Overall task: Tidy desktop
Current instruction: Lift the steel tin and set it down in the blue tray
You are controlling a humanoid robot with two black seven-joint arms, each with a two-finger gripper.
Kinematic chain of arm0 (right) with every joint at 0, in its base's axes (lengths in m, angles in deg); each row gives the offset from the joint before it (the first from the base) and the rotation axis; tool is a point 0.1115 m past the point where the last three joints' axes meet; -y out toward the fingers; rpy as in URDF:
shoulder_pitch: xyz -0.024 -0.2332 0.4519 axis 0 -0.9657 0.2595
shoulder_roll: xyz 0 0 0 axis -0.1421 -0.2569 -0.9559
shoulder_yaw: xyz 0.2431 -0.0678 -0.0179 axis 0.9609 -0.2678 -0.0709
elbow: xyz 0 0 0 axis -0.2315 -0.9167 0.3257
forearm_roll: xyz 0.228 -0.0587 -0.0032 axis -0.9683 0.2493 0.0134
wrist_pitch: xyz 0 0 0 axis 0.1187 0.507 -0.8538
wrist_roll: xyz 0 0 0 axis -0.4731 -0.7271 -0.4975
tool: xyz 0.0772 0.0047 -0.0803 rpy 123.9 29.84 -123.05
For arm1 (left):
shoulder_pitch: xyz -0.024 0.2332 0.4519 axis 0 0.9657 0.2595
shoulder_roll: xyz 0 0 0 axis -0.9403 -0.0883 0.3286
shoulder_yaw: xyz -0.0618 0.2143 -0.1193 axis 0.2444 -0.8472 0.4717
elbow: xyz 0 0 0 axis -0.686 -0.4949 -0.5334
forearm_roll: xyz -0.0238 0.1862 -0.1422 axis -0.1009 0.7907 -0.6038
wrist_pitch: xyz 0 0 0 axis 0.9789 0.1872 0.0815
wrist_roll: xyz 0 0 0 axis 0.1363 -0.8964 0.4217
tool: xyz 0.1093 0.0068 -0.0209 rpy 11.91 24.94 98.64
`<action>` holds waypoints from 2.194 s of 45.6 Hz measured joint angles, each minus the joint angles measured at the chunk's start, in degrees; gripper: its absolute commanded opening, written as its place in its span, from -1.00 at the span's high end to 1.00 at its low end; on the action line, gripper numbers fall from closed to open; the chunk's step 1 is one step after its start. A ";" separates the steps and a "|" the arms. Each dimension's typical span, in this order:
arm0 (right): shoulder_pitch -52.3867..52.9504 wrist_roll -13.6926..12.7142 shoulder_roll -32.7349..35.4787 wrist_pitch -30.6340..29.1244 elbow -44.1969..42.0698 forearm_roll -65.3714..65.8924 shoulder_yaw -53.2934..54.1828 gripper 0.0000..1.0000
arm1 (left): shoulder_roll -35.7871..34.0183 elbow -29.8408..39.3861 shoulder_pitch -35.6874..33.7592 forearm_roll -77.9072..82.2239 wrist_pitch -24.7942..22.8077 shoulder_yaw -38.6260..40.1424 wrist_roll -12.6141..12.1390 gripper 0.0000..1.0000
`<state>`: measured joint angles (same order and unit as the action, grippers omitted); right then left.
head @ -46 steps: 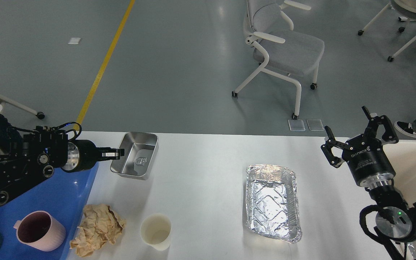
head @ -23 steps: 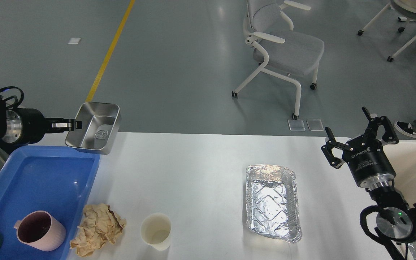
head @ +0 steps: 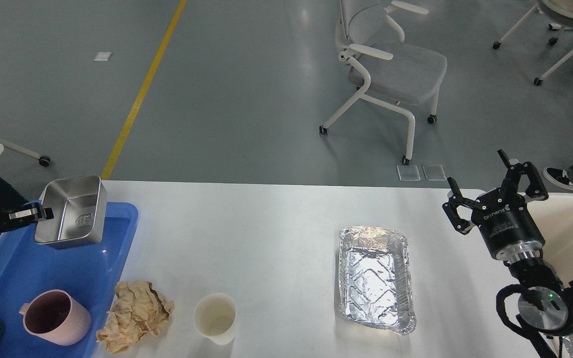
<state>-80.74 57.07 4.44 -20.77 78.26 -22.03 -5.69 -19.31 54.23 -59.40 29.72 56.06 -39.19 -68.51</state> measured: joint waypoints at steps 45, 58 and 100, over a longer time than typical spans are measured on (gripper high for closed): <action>-0.16 0.00 -0.49 -0.09 -0.43 -0.03 0.50 -1.00 | 20.24 -27.59 3.12 -5.18 2.87 -4.09 -0.17 -0.51; -0.13 0.00 -0.42 -0.09 -0.43 -0.03 0.58 -1.00 | 20.44 -27.97 2.21 -5.58 2.06 -3.87 -0.15 -0.92; -0.22 0.00 -0.41 -0.07 -0.45 -0.01 0.51 -1.00 | 19.90 -27.74 1.89 -5.47 2.97 -4.00 0.85 -0.94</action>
<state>-80.95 57.07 4.03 -20.84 77.81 -22.04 -5.18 0.58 26.49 -57.51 24.25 59.03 -43.19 -67.66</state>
